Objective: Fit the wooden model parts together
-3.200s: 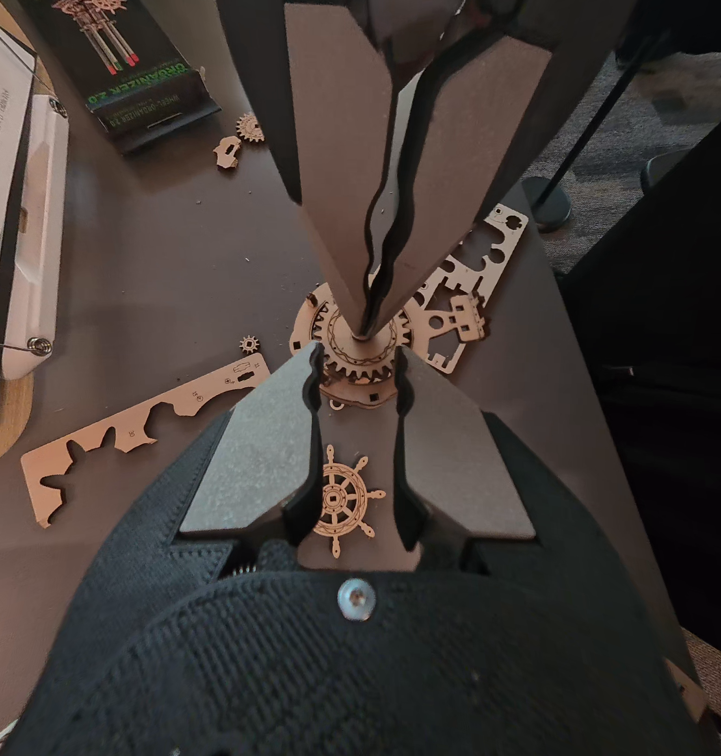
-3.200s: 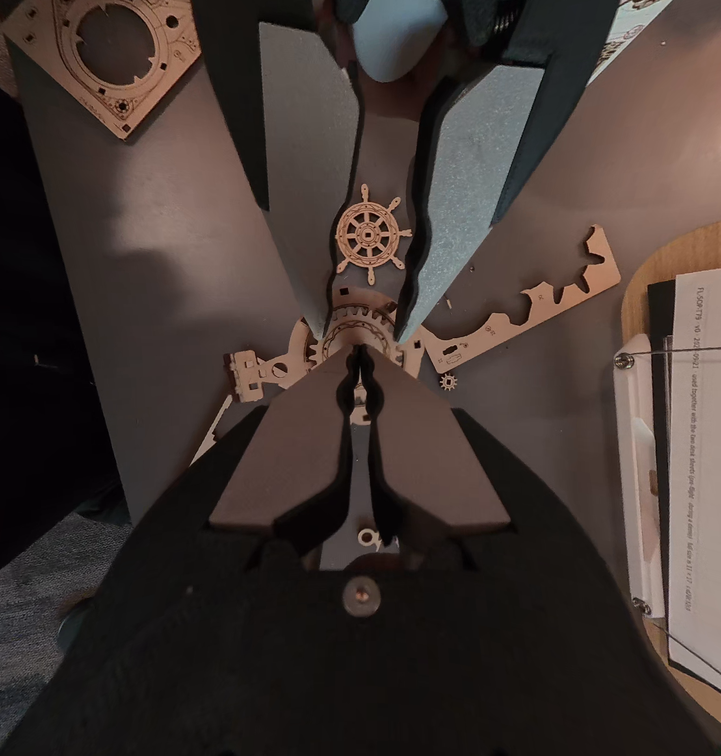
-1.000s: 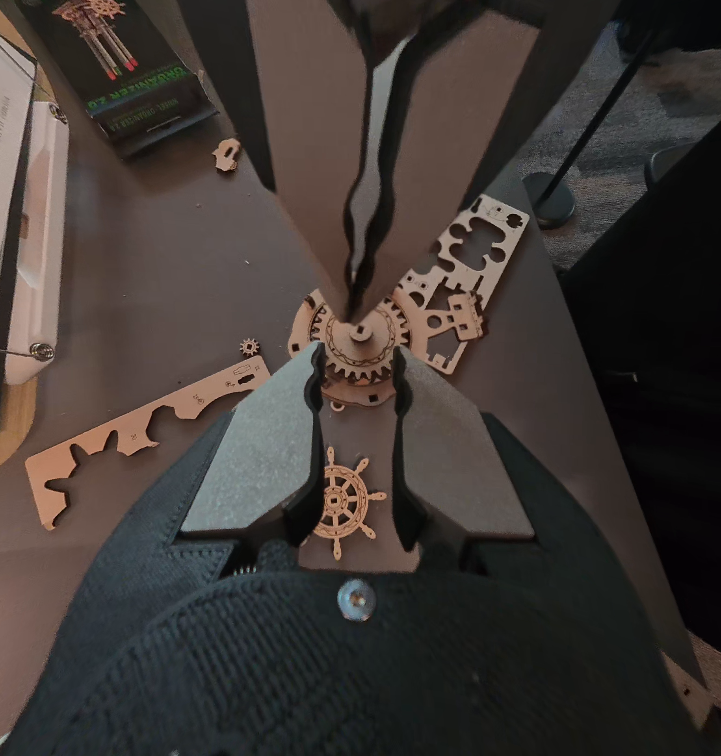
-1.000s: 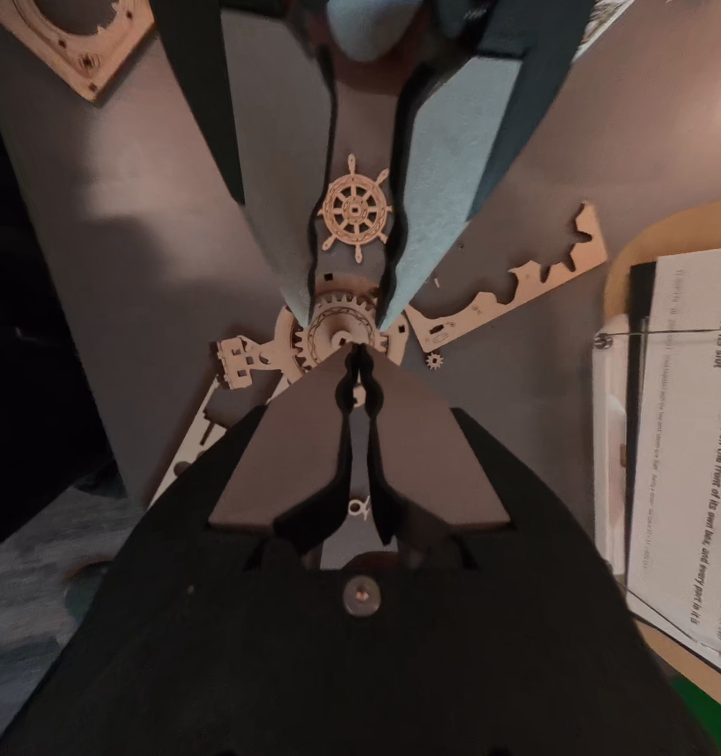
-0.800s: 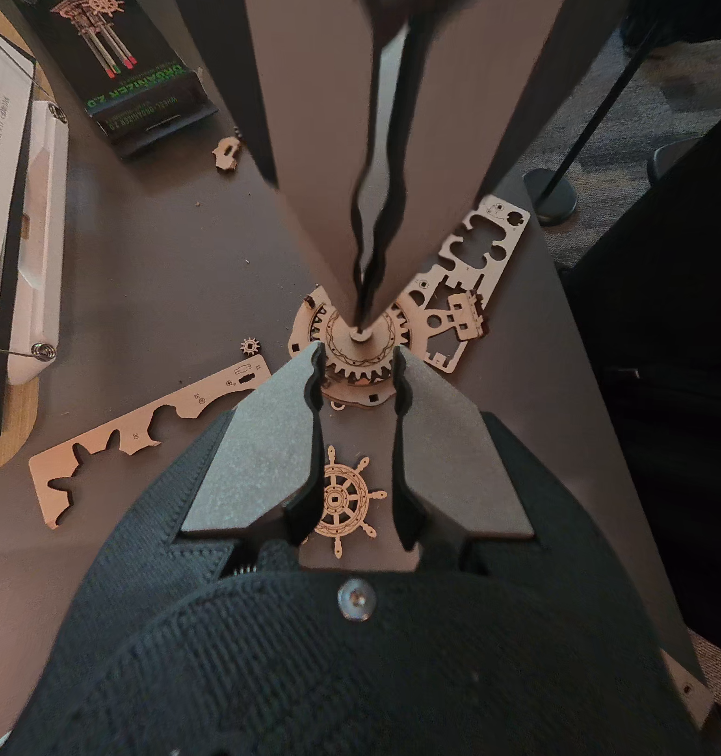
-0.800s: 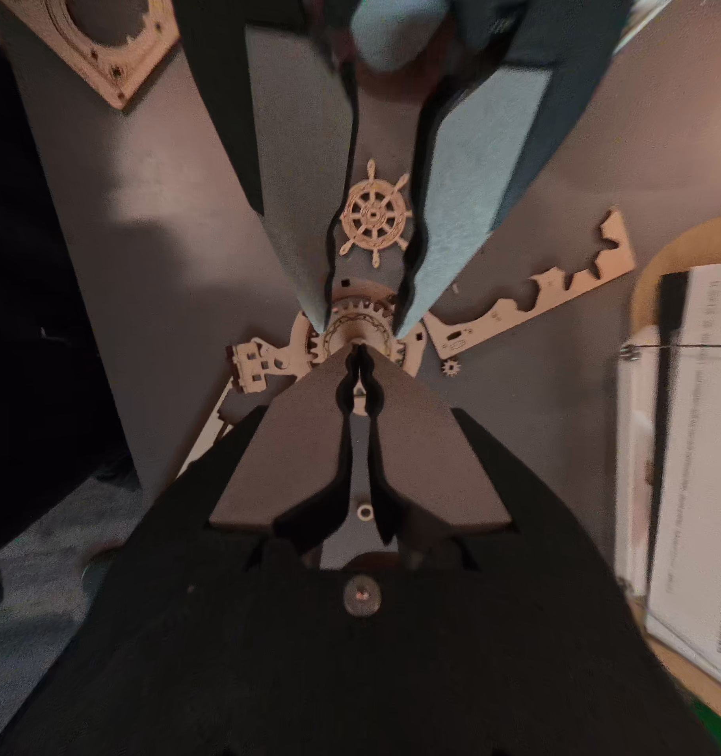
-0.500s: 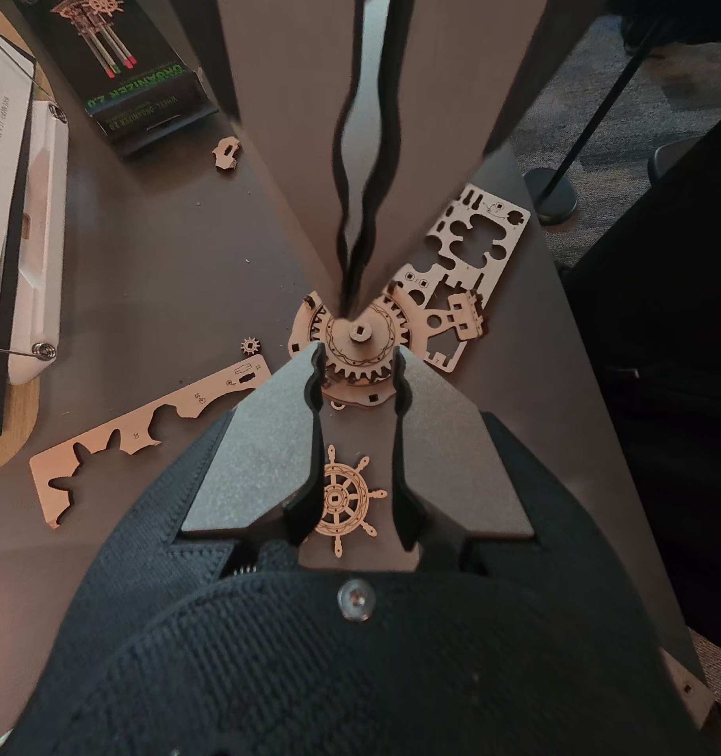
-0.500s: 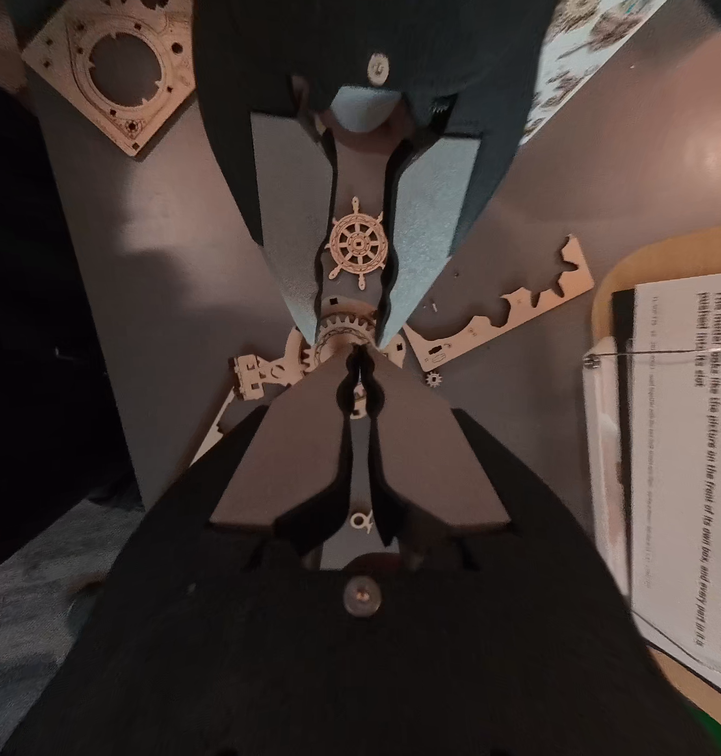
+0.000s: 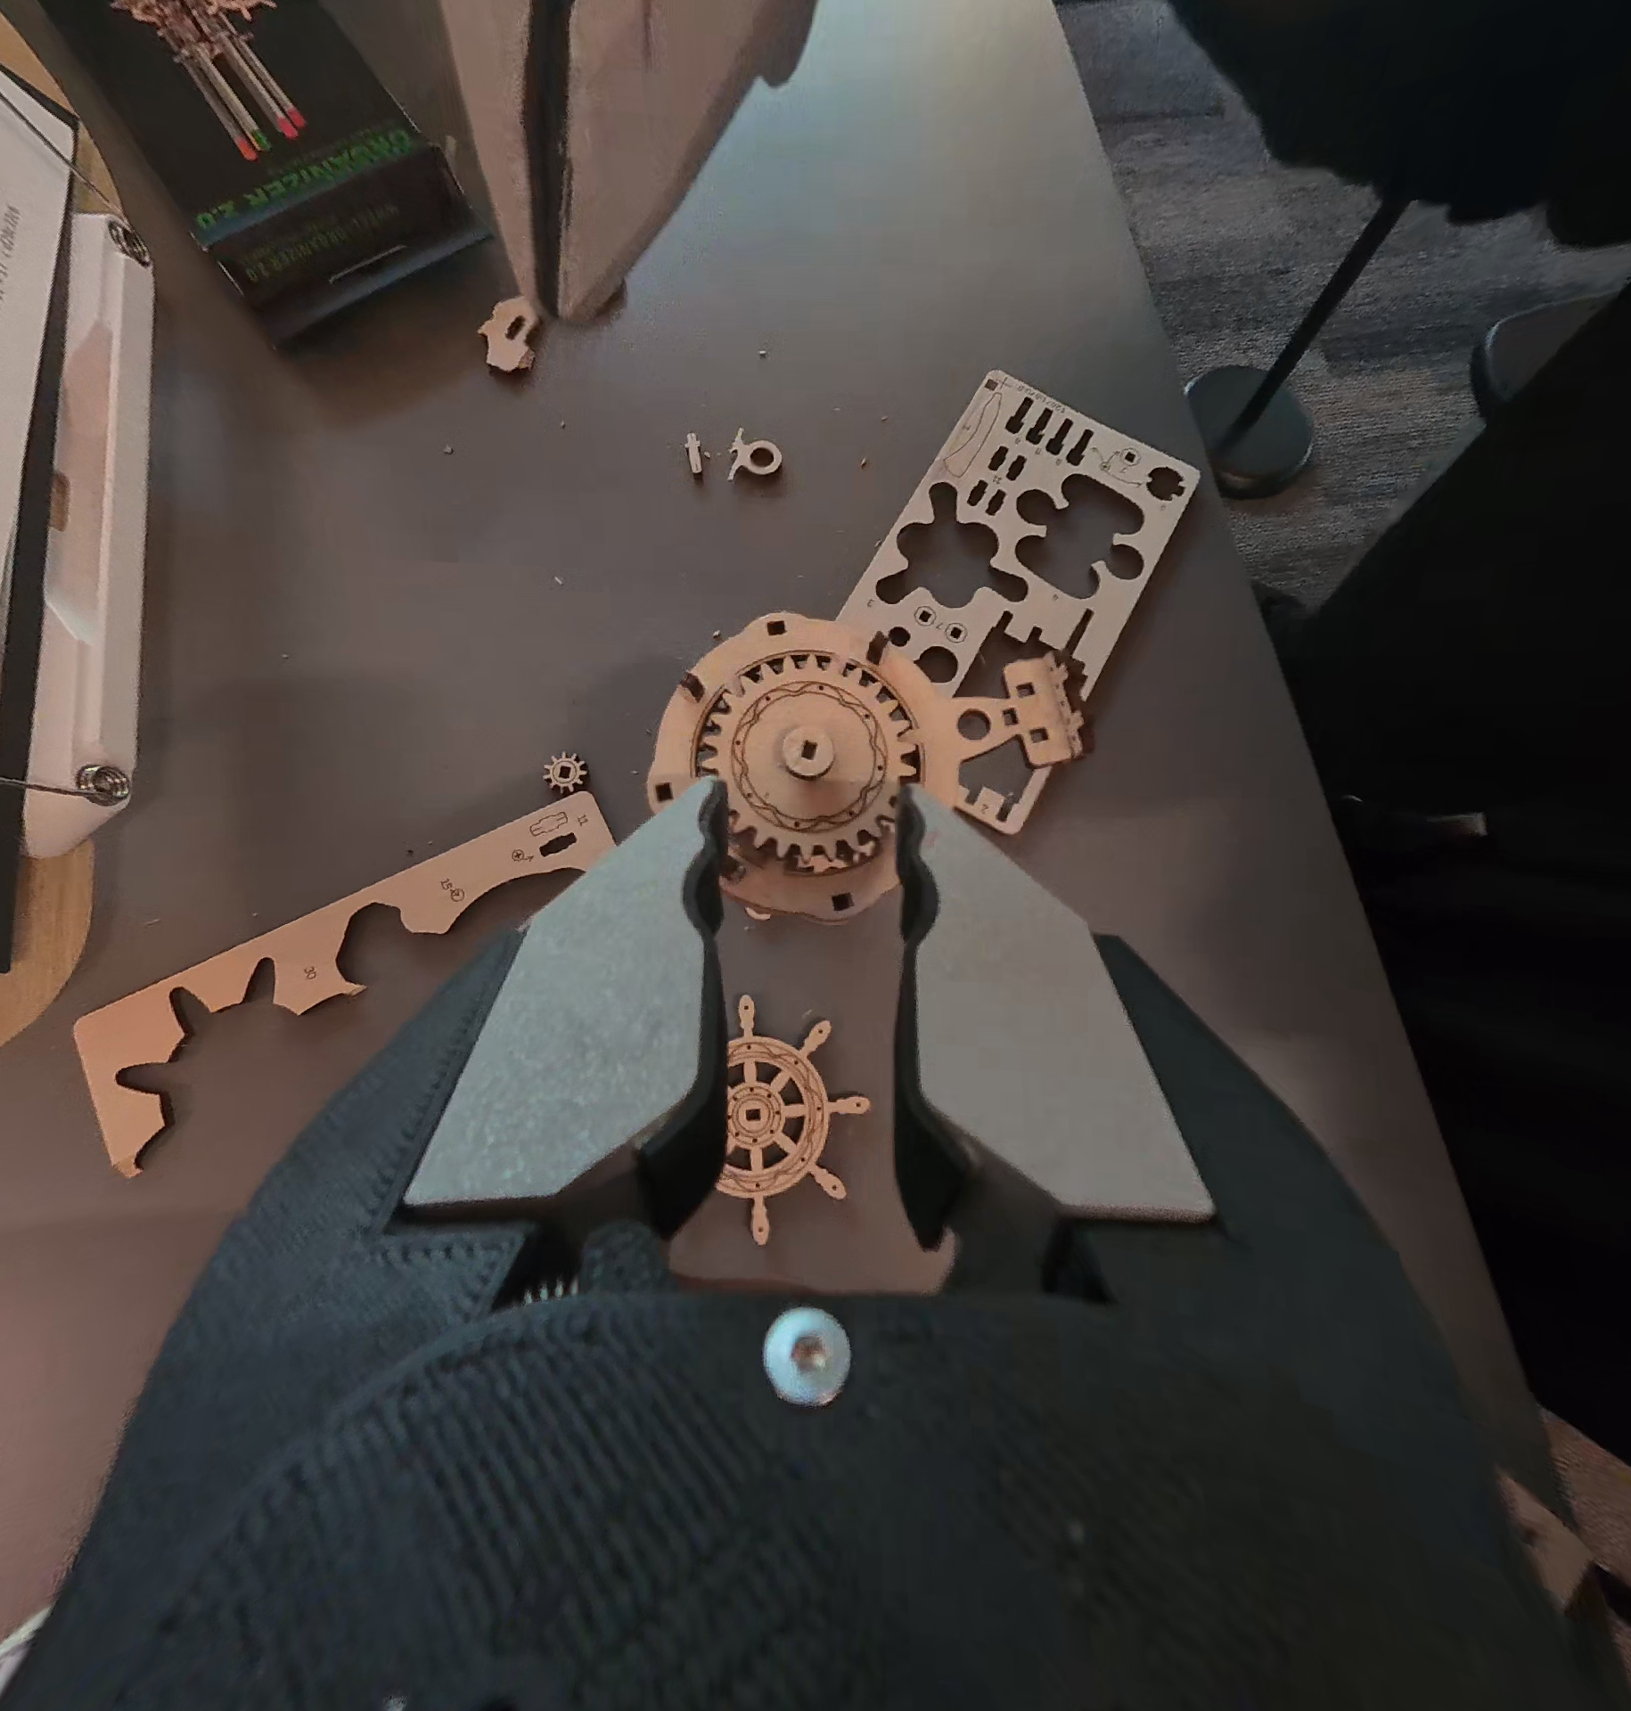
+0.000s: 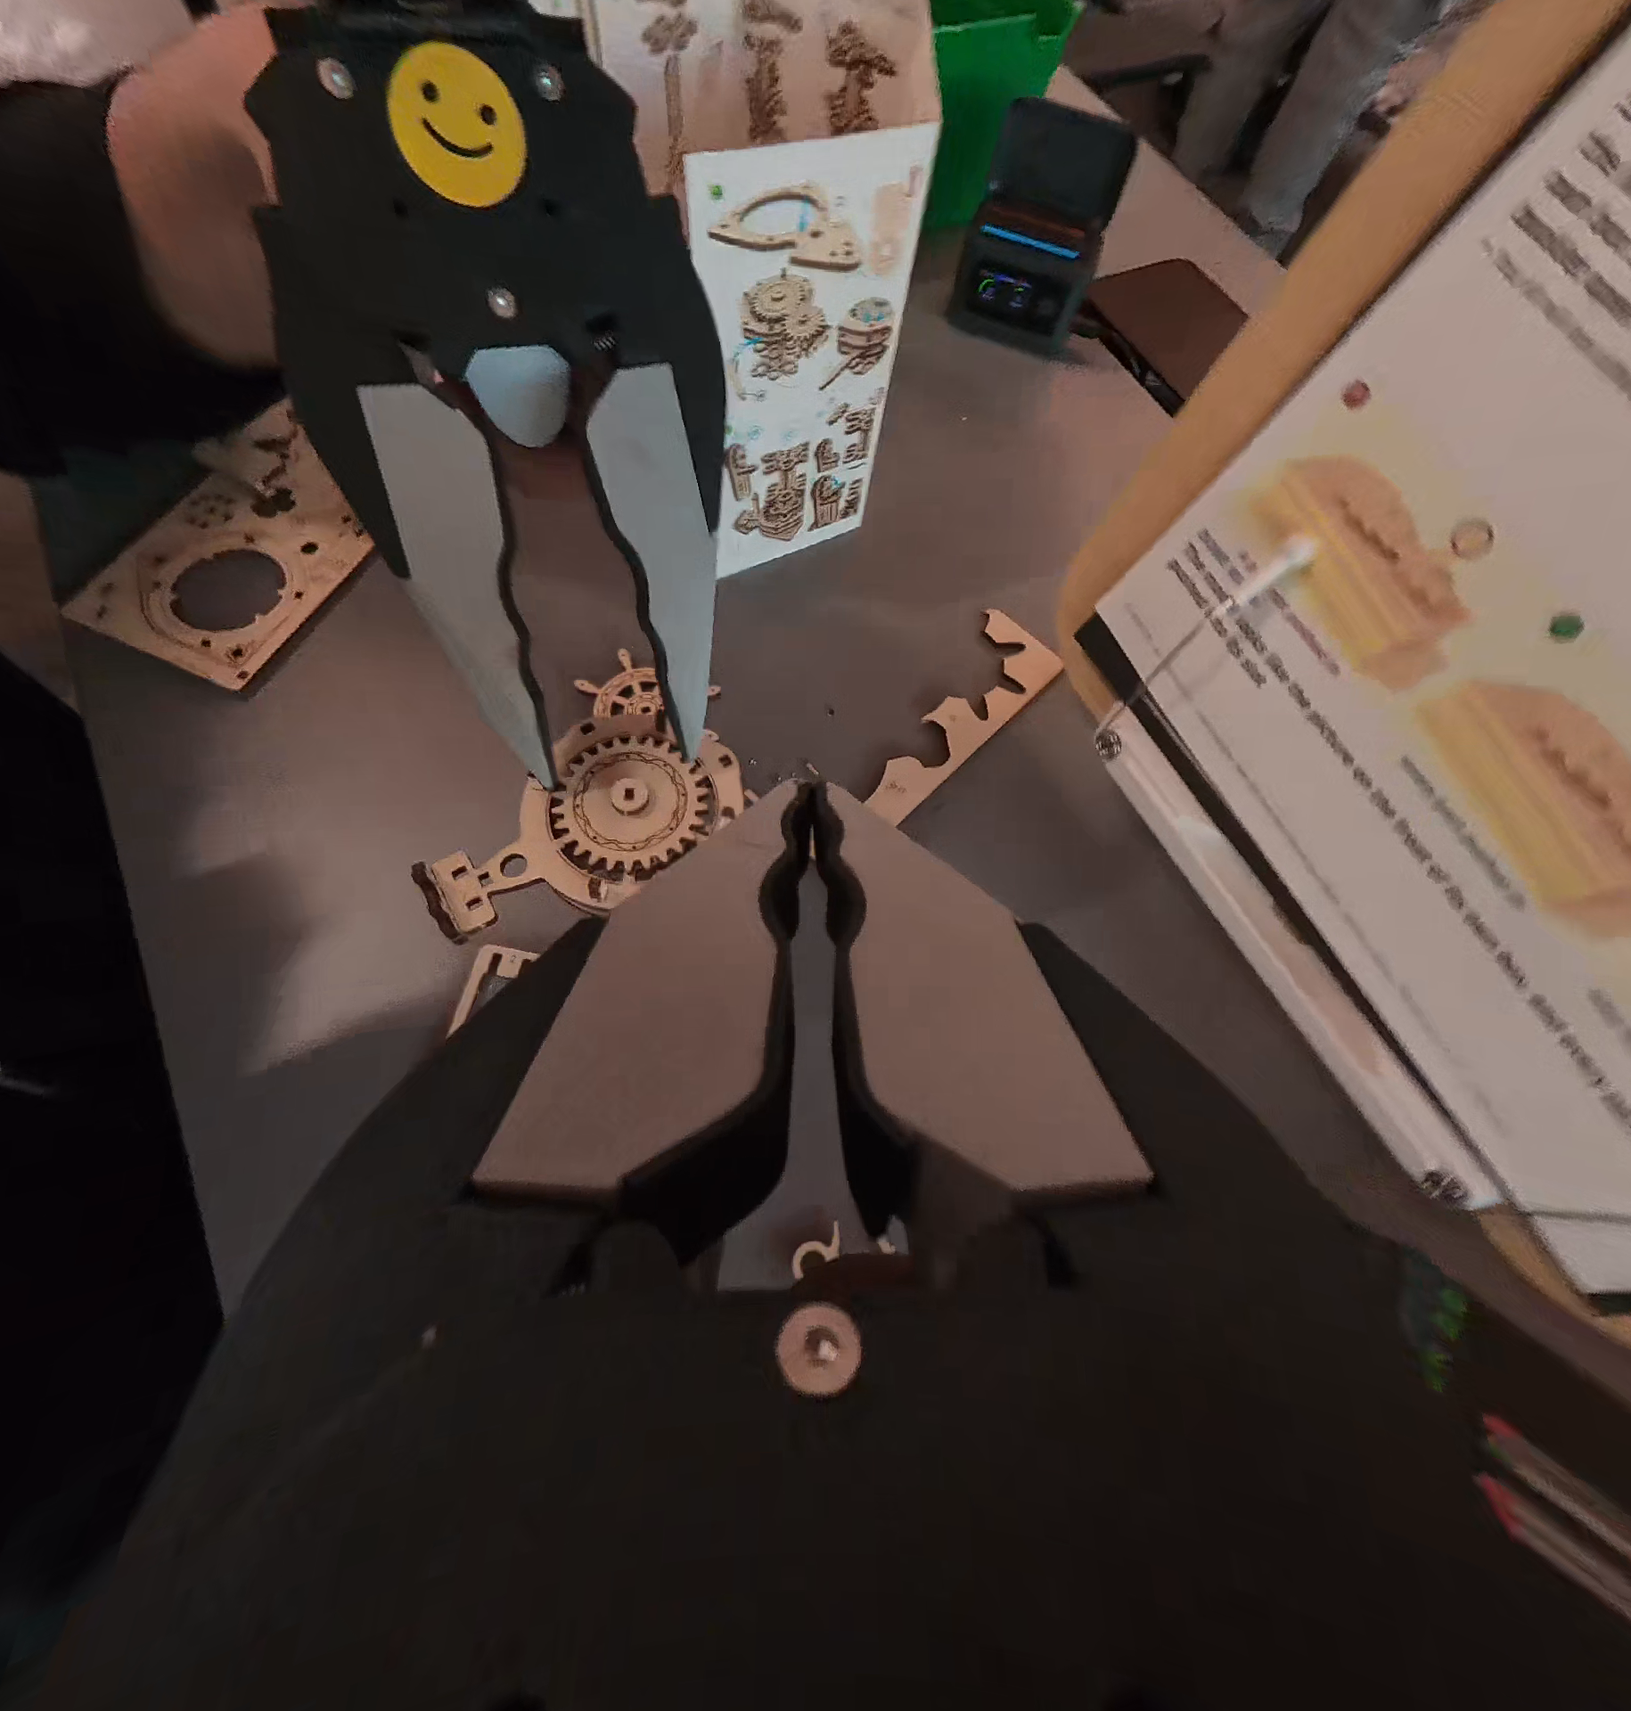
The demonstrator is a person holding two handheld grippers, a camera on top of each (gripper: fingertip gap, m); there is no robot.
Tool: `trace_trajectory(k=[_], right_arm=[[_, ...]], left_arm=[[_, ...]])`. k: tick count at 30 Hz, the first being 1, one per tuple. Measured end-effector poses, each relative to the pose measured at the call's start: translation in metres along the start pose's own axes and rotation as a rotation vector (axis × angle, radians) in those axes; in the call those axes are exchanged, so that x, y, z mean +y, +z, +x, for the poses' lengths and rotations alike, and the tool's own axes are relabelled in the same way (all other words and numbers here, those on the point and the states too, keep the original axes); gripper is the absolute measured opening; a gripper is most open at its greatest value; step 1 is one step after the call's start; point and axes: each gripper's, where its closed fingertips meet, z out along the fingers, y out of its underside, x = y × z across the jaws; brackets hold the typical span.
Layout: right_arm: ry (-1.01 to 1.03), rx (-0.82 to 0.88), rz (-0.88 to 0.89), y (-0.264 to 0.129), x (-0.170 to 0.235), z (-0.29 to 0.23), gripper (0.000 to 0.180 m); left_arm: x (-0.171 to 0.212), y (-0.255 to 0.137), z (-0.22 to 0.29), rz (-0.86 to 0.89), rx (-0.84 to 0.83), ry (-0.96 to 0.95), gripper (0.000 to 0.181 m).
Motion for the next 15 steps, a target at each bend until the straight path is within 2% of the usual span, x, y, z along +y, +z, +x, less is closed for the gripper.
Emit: trace_trajectory(k=[4,5,6,8,9,12,15], right_arm=[[0.131,-0.002,0.068,-0.011,0.027,0.008,0.0],[0.158,0.008,0.075,-0.013,0.034,0.01,0.02],[0.181,0.027,0.07,-0.014,0.042,0.013,0.031],[0.199,0.046,0.072,-0.017,0.055,0.015,0.029],[0.198,0.048,0.088,-0.018,0.058,0.015,0.035],[0.198,0.052,0.128,-0.015,0.065,0.016,0.069],[0.221,0.047,0.154,-0.008,0.071,0.022,0.082]], left_arm=[[-0.013,-0.012,0.002,0.058,0.014,-0.044,0.041],[-0.018,-0.018,0.003,0.078,0.012,-0.05,0.043],[-0.022,-0.025,0.003,0.096,0.001,-0.057,0.045],[-0.027,-0.041,-0.001,0.117,-0.055,-0.069,0.046],[-0.028,-0.049,-0.003,0.124,-0.091,-0.076,0.046],[-0.027,-0.071,-0.01,0.17,-0.211,-0.127,0.047],[-0.018,-0.091,-0.023,0.236,-0.359,-0.215,0.061]])
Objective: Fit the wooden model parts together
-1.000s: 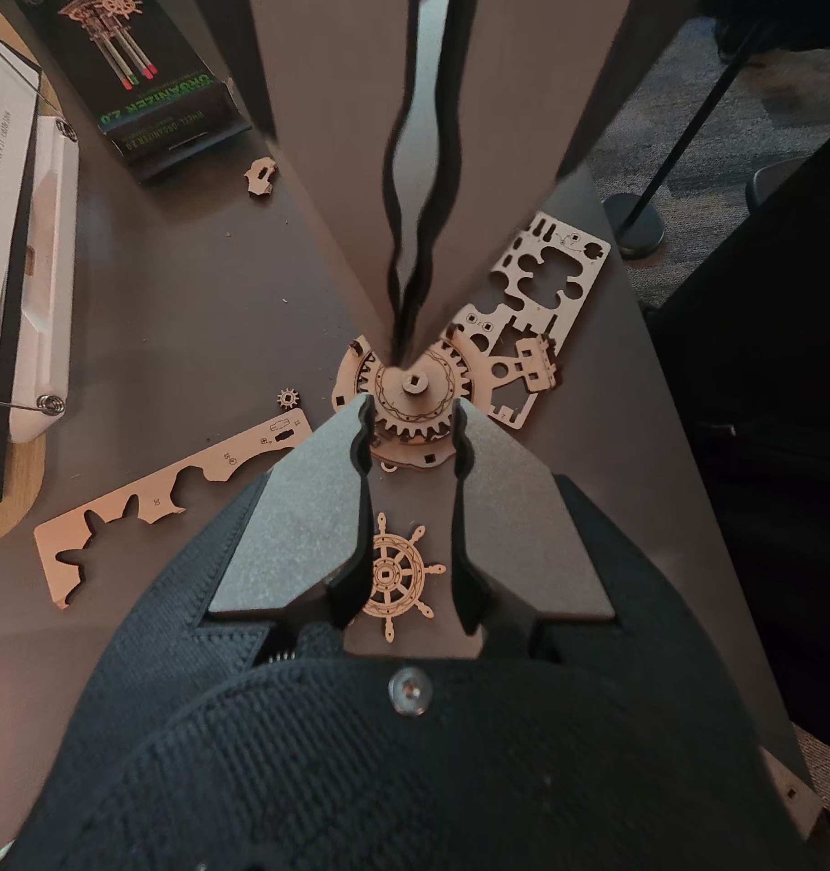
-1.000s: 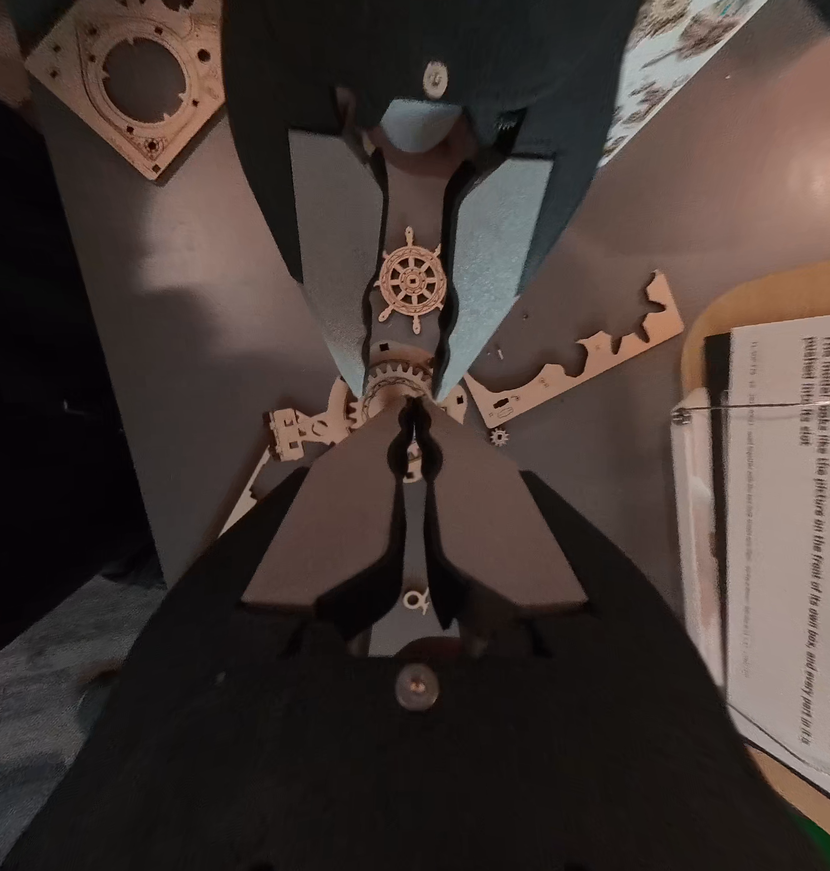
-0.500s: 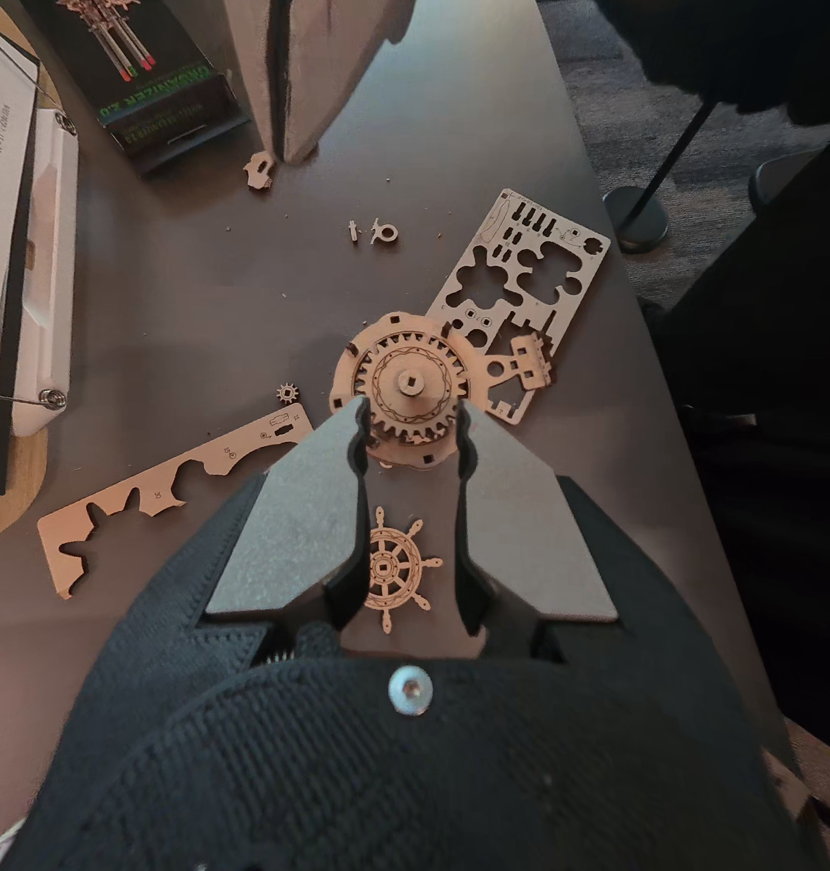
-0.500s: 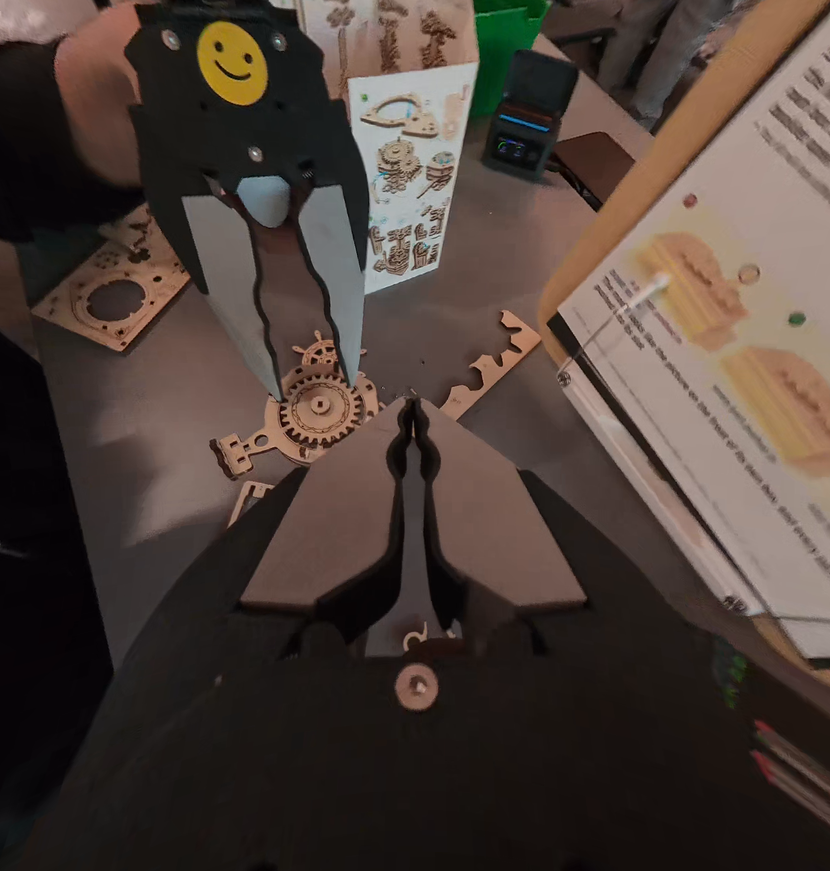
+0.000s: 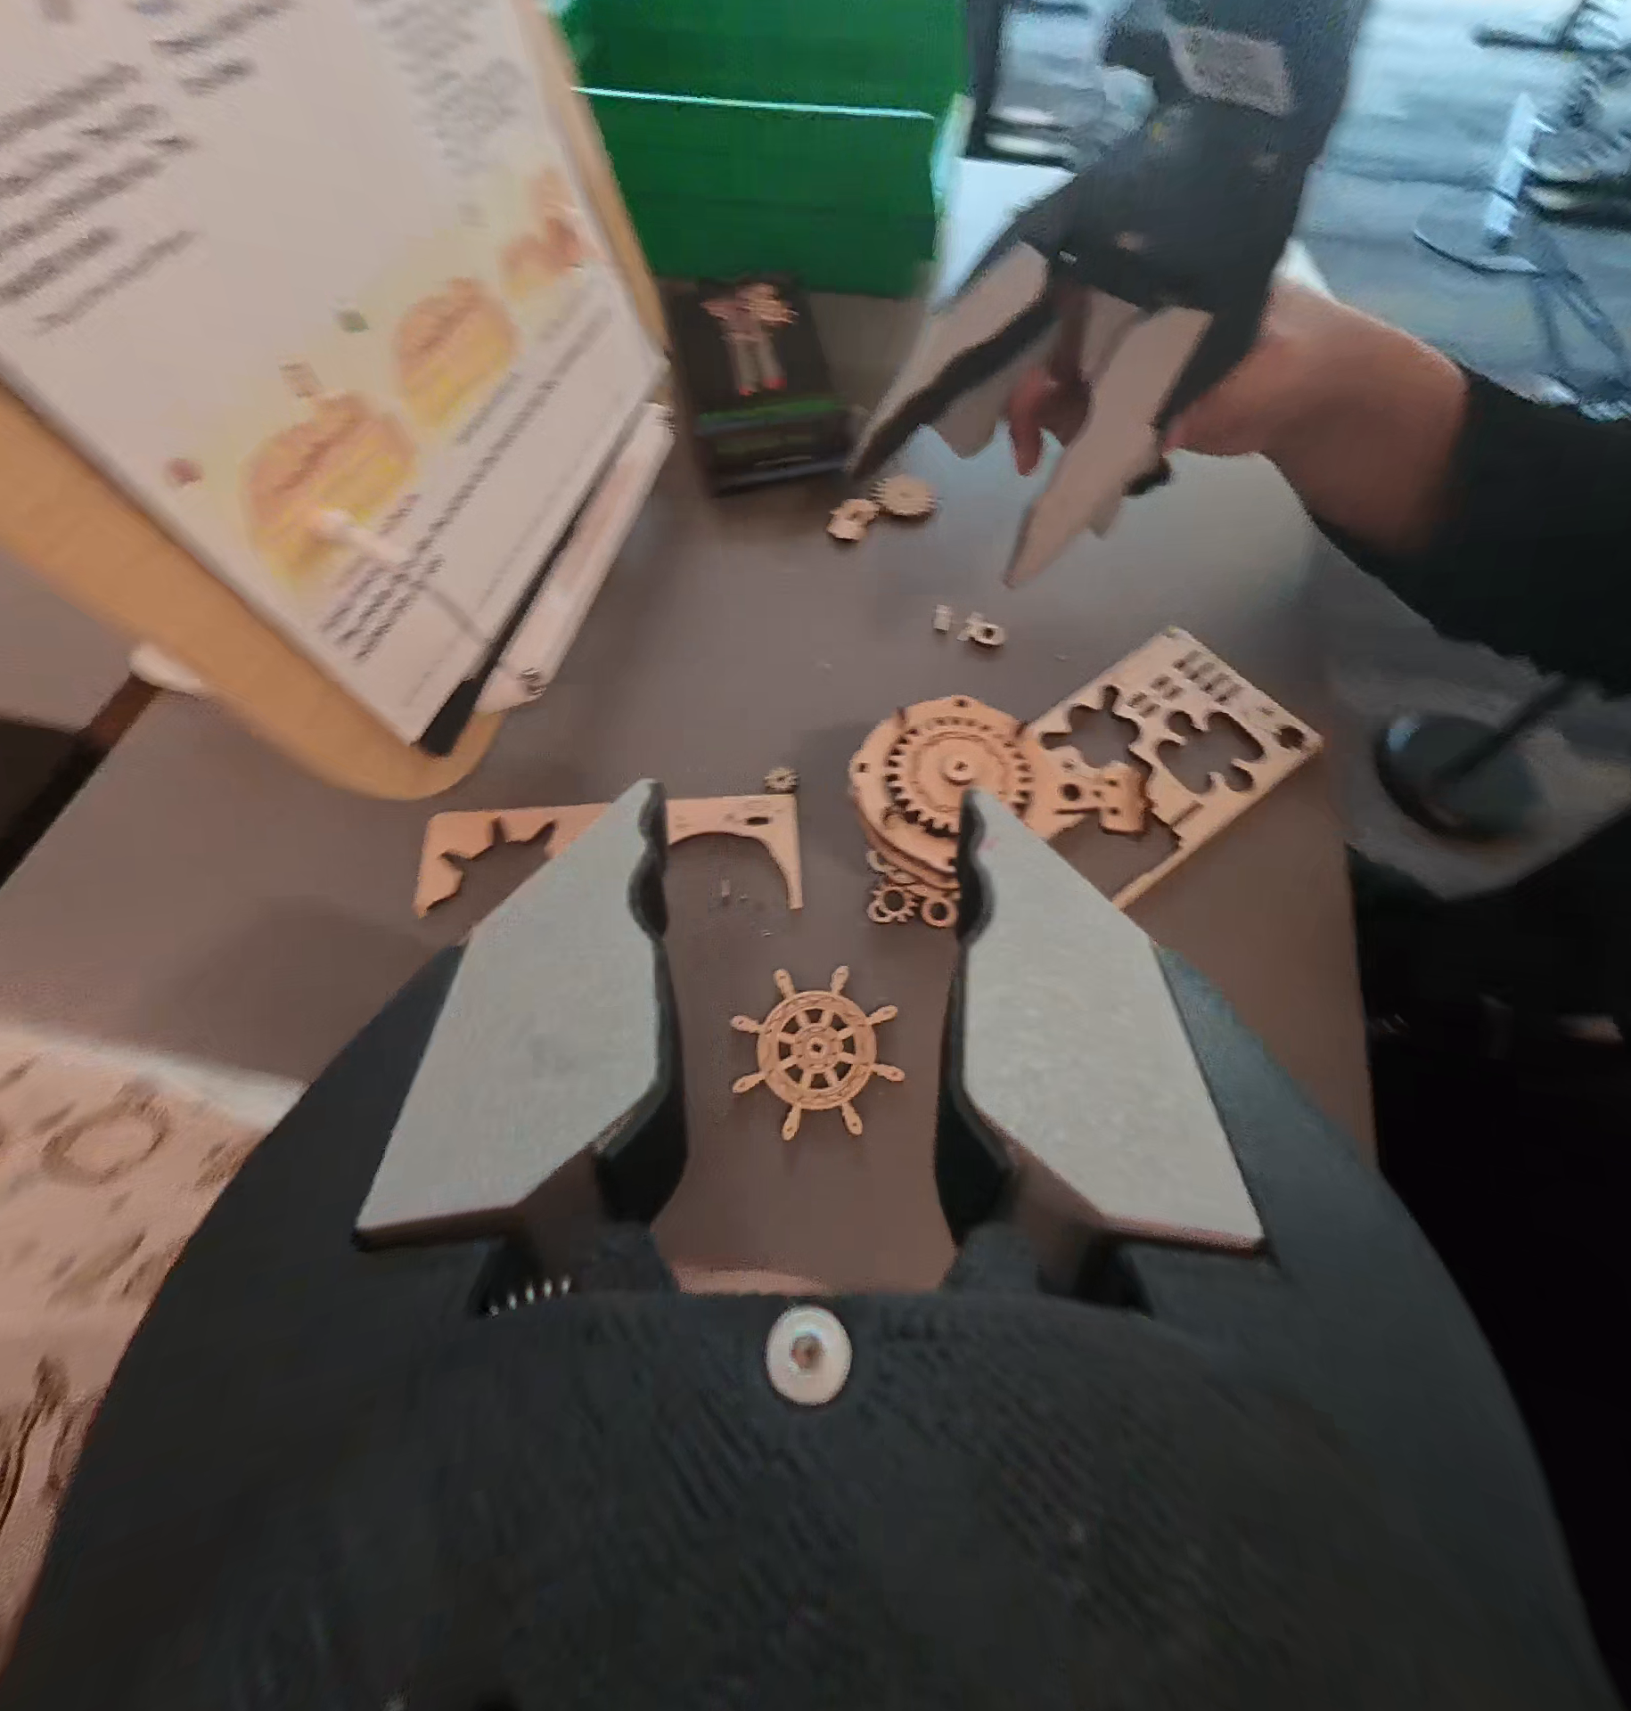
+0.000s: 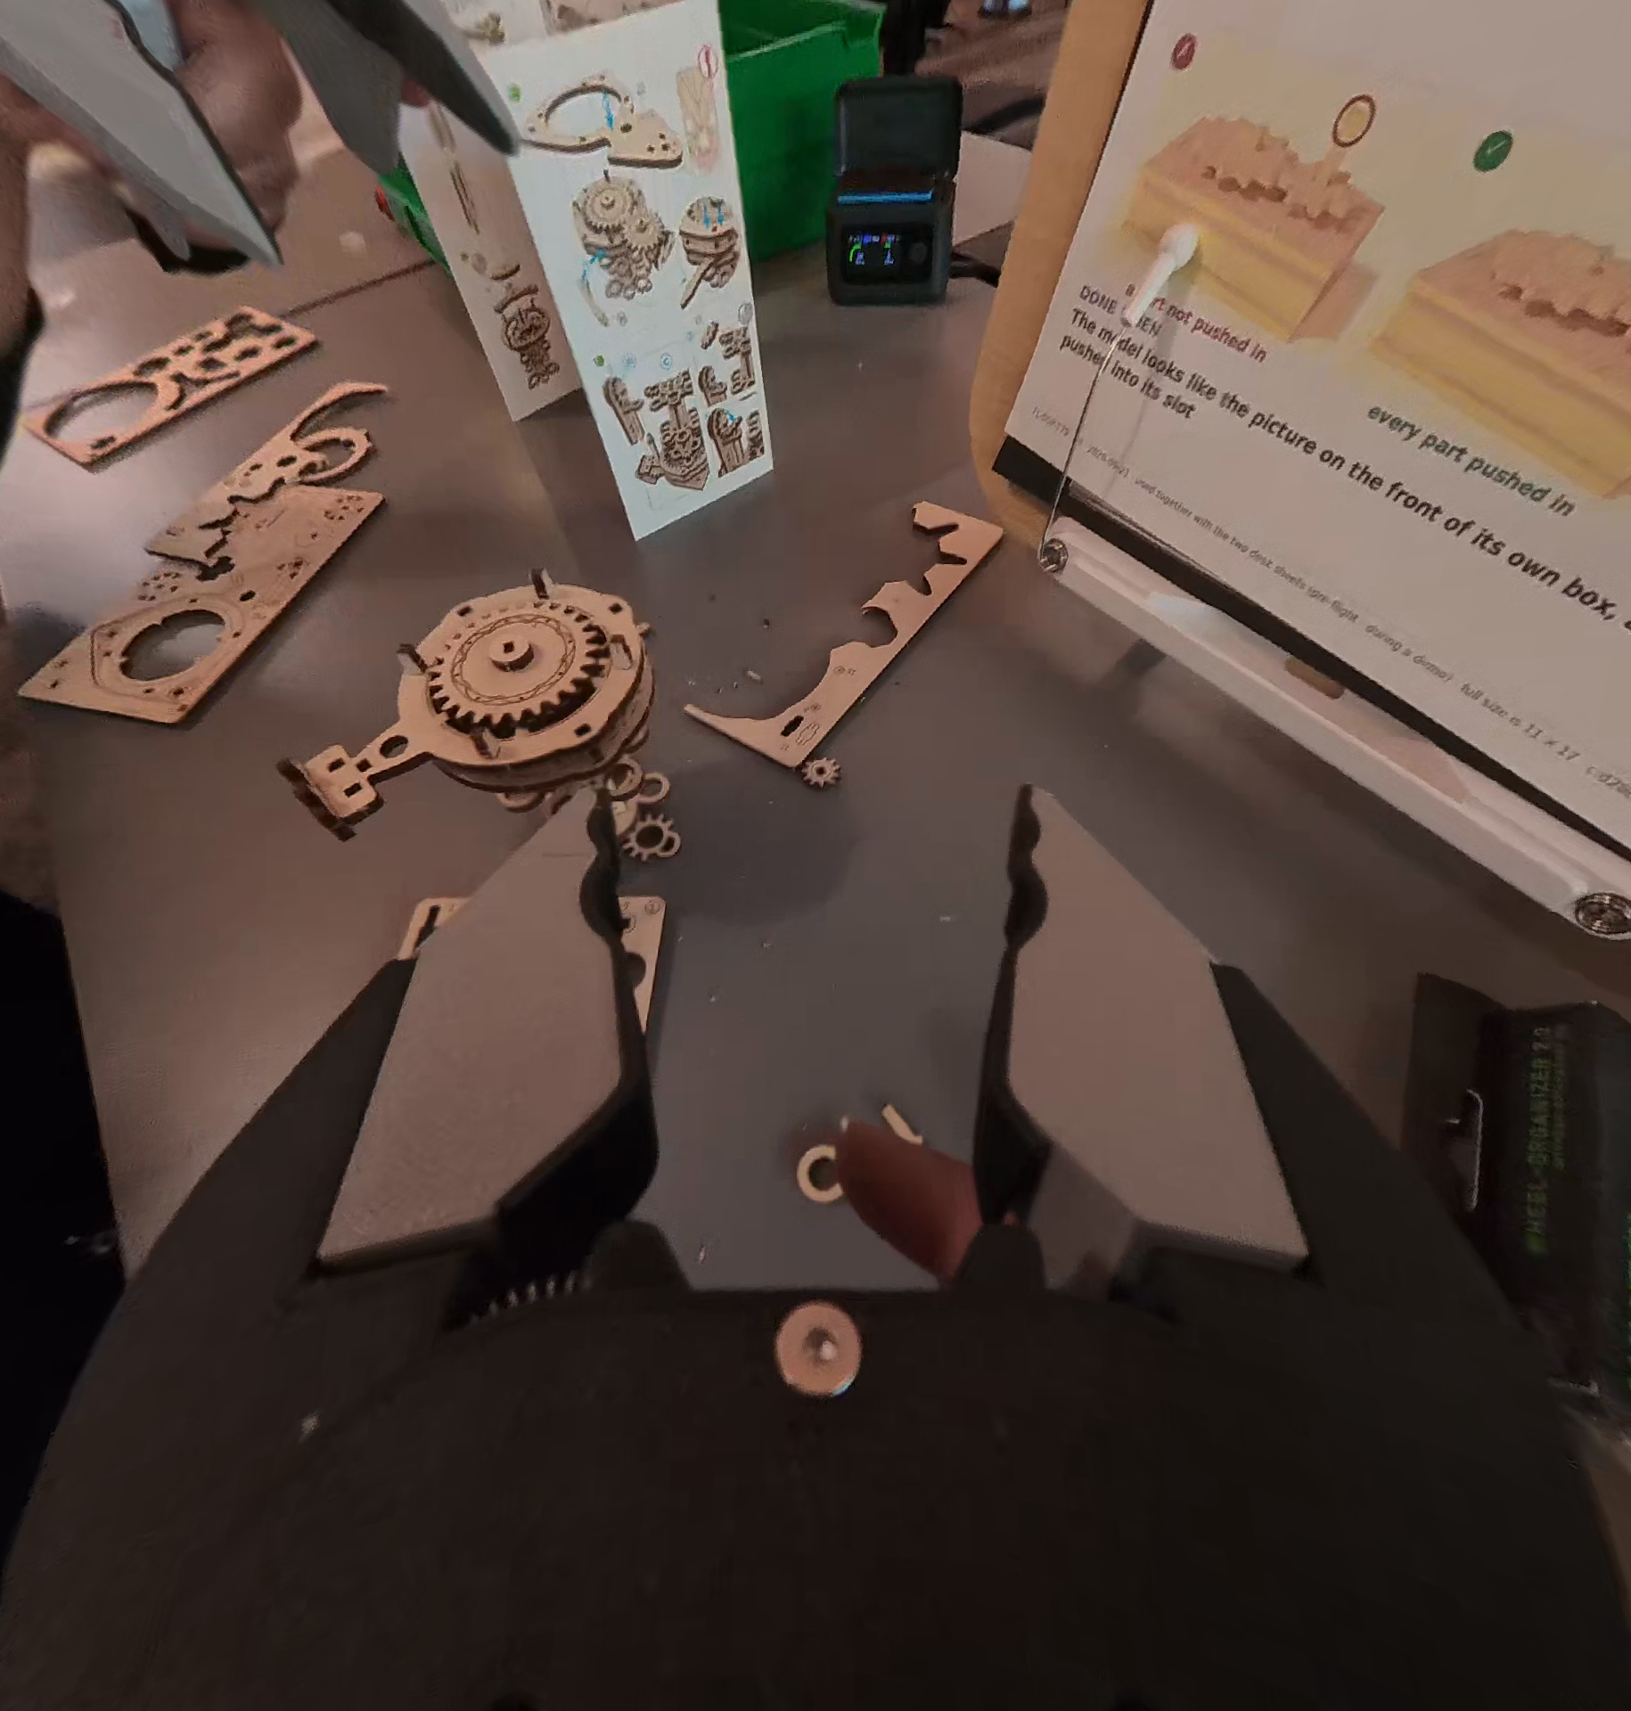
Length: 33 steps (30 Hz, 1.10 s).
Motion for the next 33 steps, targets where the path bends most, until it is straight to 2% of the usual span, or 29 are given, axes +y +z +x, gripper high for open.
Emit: trace_trajectory(k=[2,5,8,10,12,15,18,19,21,23,26,33], right_arm=[[0.005,0.012,0.043,0.002,-0.004,0.008,0.086],[0.002,0.049,0.161,-0.006,-0.026,0.022,0.096],[-0.011,0.046,0.352,-0.024,-0.062,0.031,0.105],[-0.031,0.017,0.417,-0.029,-0.071,0.032,0.104],[-0.031,0.02,0.4,-0.021,-0.061,0.04,0.107],[-0.015,0.063,0.367,-0.01,-0.04,0.054,0.105],[-0.011,0.123,0.369,-0.01,-0.032,0.067,0.104],[-0.01,0.148,0.376,-0.012,-0.031,0.072,0.104],[-0.008,0.194,0.385,-0.016,-0.029,0.079,0.104],[-0.02,0.252,0.38,-0.019,-0.026,0.085,0.102],[-0.062,0.332,0.37,-0.02,-0.022,0.094,0.101],[-0.08,0.39,0.352,-0.02,-0.016,0.102,0.101]], left_arm=[[-0.001,-0.017,-0.02,0.075,-0.116,-0.07,0.078],[-0.025,-0.068,-0.045,0.329,-0.226,-0.182,0.086],[-0.053,-0.14,-0.057,0.639,-0.298,-0.197,0.07],[-0.056,-0.161,-0.041,0.723,-0.214,-0.151,0.053],[-0.03,-0.143,-0.013,0.576,-0.052,-0.088,0.046],[0.06,-0.096,0.03,0.124,0.176,0.057,0.045],[0.143,-0.07,0.058,-0.149,0.309,0.253,0.046],[0.16,-0.066,0.07,-0.181,0.37,0.32,0.046],[0.175,-0.053,0.079,-0.202,0.374,0.393,0.044],[0.178,-0.046,0.078,-0.23,0.313,0.41,0.053],[0.165,-0.043,0.085,-0.117,0.304,0.383,0.051],[0.196,-0.043,0.07,-0.218,0.247,0.457,0.052]])
